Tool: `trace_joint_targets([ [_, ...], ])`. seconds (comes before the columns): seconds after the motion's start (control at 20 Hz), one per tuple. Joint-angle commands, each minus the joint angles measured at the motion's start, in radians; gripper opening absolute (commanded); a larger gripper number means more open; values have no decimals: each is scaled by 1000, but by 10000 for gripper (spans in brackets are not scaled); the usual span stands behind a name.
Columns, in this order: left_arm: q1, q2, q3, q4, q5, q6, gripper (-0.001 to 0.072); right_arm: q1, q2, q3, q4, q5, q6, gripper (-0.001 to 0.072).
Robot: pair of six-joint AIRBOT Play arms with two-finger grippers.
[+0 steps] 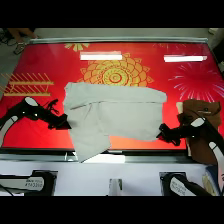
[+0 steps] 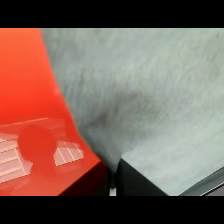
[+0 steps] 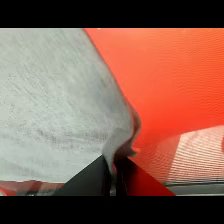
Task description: Fold the shirts.
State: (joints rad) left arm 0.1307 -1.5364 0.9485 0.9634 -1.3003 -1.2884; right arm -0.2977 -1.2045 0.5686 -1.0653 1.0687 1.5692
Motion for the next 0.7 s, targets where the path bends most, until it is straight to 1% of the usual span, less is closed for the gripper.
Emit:
trace_joint_targets([
  [0.0, 0, 53, 62, -43, 0, 32, 40, -1, 3, 62, 58, 39, -83, 30],
  [0.1, 4, 134, 213, -42, 0, 32, 40, -1, 41, 213, 58, 116, -118, 30],
  [0.15, 9, 174, 318, -40, 0, 32, 40, -1, 73, 324, 56, 140, -129, 30],
  [0.25, 31, 252, 602, -40, 2, 23, 40, -1, 141, 584, 56, 132, -125, 30],
  [0.3, 50, 288, 776, -40, 18, -5, 40, -1, 172, 737, 52, 114, -124, 30],
  [0.4, 95, 343, 1122, -40, 100, -66, 40, -1, 216, 1024, 8, 71, -105, 30],
  [0.45, 117, 373, 1268, -40, 171, -96, 40, -1, 235, 1165, -27, 54, -86, 30],
  [0.5, 129, 417, 1339, -40, 264, -129, 40, -1, 252, 1276, -55, 47, -76, 30],
  [0.55, 131, 479, 1345, -40, 358, -134, 41, -1, 269, 1376, -86, 50, -75, 30],
  [0.6, 131, 552, 1317, -40, 420, -125, 40, -1, 287, 1443, -109, 58, -67, 30],
  [0.65, 131, 614, 1275, -40, 443, -121, 40, -1, 311, 1485, -137, 64, -46, 30],
])
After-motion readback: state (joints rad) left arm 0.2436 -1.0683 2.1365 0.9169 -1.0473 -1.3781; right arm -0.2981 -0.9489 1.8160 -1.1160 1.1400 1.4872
